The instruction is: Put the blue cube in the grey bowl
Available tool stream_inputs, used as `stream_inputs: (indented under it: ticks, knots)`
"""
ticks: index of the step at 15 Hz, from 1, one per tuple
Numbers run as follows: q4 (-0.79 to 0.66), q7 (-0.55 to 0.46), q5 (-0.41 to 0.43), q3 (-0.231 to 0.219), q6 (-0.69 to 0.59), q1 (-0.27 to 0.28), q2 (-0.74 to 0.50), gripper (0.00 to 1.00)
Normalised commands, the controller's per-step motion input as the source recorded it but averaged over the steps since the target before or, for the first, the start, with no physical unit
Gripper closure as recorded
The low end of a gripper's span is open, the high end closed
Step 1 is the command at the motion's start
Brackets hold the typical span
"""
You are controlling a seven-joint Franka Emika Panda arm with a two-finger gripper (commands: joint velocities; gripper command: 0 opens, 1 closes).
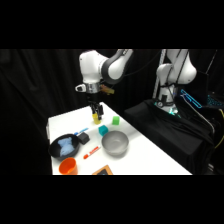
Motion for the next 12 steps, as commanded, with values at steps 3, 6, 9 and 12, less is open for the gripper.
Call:
stream_inputs:
  ticks: [3, 6, 9, 12]
  knots:
    - [0.06, -0.24, 0.015, 0.004, 0.19, -0.092, 0.15, 0.0]
    - [0.04, -0.23, 0.078, 0.041, 0.17, -0.101, 0.13, 0.0]
    - [0.0, -0.23, 0.121, 0.073, 0.16, -0.113, 0.09, 0.0]
    - [-0.01, -0.22, 0.131, 0.084, 0.19, -0.116, 0.07, 0.0]
